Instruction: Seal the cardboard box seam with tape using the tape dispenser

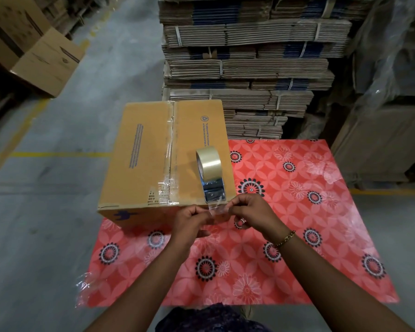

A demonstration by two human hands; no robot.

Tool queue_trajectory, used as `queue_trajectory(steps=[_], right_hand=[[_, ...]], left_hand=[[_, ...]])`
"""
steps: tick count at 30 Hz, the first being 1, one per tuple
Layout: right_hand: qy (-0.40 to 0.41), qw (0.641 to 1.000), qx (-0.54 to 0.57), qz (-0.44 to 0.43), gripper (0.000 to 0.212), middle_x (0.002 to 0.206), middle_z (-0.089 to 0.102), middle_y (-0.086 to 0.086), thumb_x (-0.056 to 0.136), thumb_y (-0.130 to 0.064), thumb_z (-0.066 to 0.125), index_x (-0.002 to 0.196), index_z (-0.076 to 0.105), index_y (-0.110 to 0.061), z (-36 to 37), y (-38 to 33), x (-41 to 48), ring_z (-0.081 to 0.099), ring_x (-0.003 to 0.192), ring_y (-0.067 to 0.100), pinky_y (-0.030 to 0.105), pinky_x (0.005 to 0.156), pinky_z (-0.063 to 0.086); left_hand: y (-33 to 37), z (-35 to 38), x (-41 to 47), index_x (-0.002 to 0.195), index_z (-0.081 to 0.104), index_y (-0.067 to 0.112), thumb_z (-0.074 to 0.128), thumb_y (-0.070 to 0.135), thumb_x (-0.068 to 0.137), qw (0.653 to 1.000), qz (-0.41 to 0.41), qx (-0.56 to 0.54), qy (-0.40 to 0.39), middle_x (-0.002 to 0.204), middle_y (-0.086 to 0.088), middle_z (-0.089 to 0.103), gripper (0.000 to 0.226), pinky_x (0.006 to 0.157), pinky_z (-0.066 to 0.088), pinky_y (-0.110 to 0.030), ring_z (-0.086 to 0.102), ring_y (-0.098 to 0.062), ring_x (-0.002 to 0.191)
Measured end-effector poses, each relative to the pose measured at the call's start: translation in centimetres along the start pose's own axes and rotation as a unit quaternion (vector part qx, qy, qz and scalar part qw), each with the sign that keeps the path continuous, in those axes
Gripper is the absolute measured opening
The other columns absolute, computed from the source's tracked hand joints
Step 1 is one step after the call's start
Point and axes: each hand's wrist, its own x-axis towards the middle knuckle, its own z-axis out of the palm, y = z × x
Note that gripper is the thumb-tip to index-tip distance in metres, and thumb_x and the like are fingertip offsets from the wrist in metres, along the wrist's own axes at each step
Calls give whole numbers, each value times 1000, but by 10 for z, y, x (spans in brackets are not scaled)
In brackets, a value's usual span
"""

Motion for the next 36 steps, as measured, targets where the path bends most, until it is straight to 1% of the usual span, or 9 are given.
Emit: queue_trajectory(steps=[8,13,17,21,24,26,28,30,36], right_hand=[[-4,999,7,36,21,65,71,2,82,-3,69,68,74,-18,2,-3,8,52,41,8,25,45,43],[14,999,1,41,12,70,67,15,81,-6,70,72,72,-14,4,1,12,49,43,15,29,49,42],[33,999,-9,35,5,66,65,7,79,-8,71,77,70,-12,10,1,13,51,47,15,30,48,45],[45,997,28,59,33,65,56,2,76,-10,75,96,50,-16,12,0,12,47,45,12,26,43,41],[36,994,78,73,27,64,58,9,81,-8,71,99,52,-16,9,2,10,43,42,9,24,45,37],[26,991,101,84,16,82,71,24,84,-13,70,95,58,-14,8,4,7,48,44,10,23,45,38],[9,990,102,99,27,93,75,18,85,-32,73,97,64,-10,9,9,4,53,49,9,22,47,40],[-13,990,94,102,47,90,76,10,81,-46,76,100,67,-4,13,14,1,54,51,8,21,47,37],[1,996,71,55,32,70,73,3,87,-32,77,90,73,-1,20,18,2,60,53,7,19,43,41]], left_hand=[[2,7,3,75,61,12,76,11,82,998,-46,-32,23,90,-27,76,17,49,50,-25,73,-20,68],[1,13,3,67,56,15,74,6,84,997,-52,-46,45,77,-16,74,25,44,49,-23,73,-16,64],[0,19,5,68,53,13,73,3,83,995,-53,-65,59,70,-14,71,27,44,50,-24,71,-15,58],[-2,20,6,68,49,14,75,1,83,993,-52,-79,66,70,-13,70,33,44,51,-26,72,-17,57],[-2,17,6,74,41,17,76,-3,81,992,-48,-94,62,75,-15,71,41,43,52,-26,74,-19,60],[-1,15,5,76,38,18,77,-2,81,993,-42,-98,53,78,-15,71,44,42,51,-26,76,-21,63],[0,14,5,78,39,18,76,-1,82,994,-39,-93,46,82,-16,71,42,43,51,-26,76,-21,65],[0,14,3,84,42,17,76,0,83,995,-39,-90,37,81,-14,71,38,44,52,-26,76,-20,66],[4,12,3,106,51,8,76,-1,84,996,-36,-82,17,80,-7,77,35,47,55,-26,76,-17,66]])
